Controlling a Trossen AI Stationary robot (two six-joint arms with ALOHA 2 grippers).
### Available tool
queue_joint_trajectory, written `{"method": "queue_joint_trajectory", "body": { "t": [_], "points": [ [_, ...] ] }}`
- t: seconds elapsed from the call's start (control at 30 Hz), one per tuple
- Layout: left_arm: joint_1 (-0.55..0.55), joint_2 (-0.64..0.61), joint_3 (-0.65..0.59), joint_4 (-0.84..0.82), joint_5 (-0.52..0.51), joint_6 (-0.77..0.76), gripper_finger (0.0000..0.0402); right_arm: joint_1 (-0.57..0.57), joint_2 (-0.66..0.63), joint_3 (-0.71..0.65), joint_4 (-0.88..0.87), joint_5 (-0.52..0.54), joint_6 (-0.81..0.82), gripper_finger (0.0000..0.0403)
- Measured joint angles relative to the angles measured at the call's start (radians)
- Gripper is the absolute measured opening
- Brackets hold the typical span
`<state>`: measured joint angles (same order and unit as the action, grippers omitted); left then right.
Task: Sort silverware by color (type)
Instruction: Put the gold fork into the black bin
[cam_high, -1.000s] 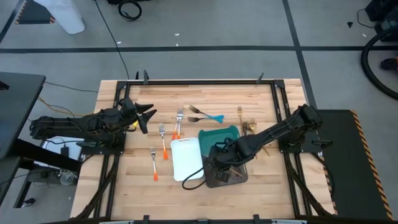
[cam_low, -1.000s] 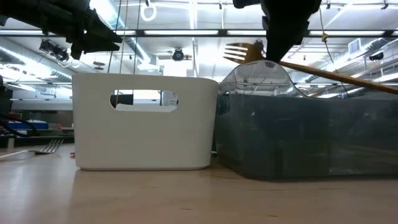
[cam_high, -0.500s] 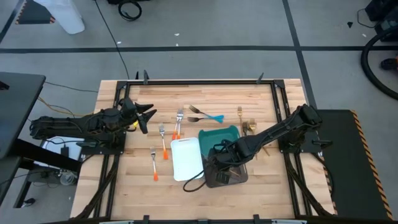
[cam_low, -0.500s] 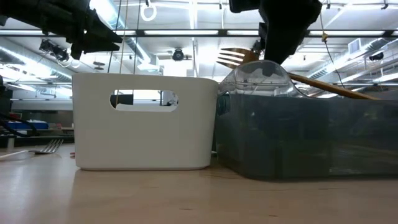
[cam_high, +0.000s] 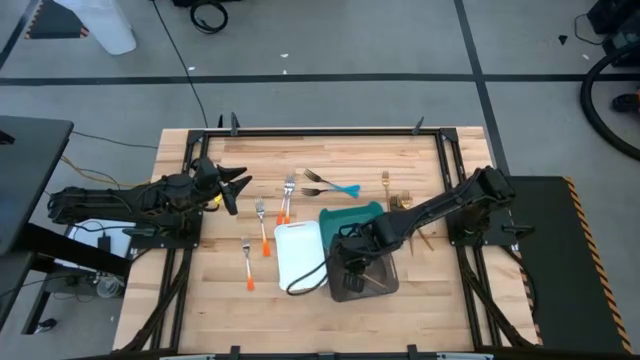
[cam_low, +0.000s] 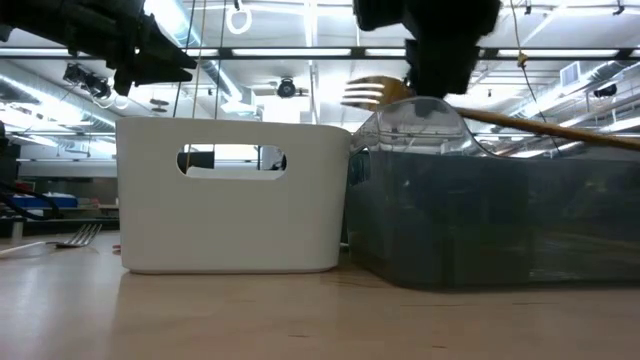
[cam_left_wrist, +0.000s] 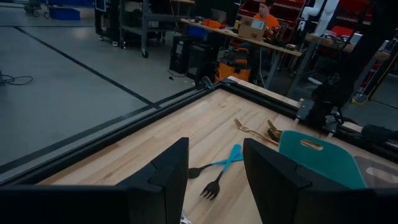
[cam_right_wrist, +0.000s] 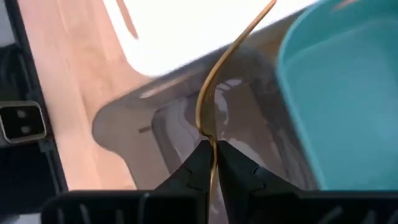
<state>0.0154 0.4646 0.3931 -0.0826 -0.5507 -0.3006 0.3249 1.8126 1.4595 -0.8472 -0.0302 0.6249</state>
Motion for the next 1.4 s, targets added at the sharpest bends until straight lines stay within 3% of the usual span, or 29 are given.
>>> {"method": "queue_joint_trajectory", "body": {
  "t": [0.2,0.53,0.7,0.93,1.4],
  "points": [
    [0.000,0.000,0.000,0.001,0.000,0.000,0.0160,-0.038,0.001,0.053,-0.091,-0.085,-0.005,0.0032],
    [0.000,0.000,0.000,0.003,0.000,0.000,0.0160,-0.078,0.016,0.079,-0.143,-0.330,0.008,0.0032],
    [0.000,0.000,0.000,0.010,0.000,0.000,0.0160,-0.078,0.081,0.101,-0.195,-0.357,-0.036,0.0032],
    [0.000,0.000,0.000,0.005,0.000,0.000,0.0160,-0.079,0.224,0.308,-0.435,-0.299,-0.183,0.0032],
    [0.000,0.000,0.000,-0.002,0.000,0.001,0.0160,-0.095,0.281,0.339,-0.412,-0.303,-0.251,0.0032]
  ]
}}
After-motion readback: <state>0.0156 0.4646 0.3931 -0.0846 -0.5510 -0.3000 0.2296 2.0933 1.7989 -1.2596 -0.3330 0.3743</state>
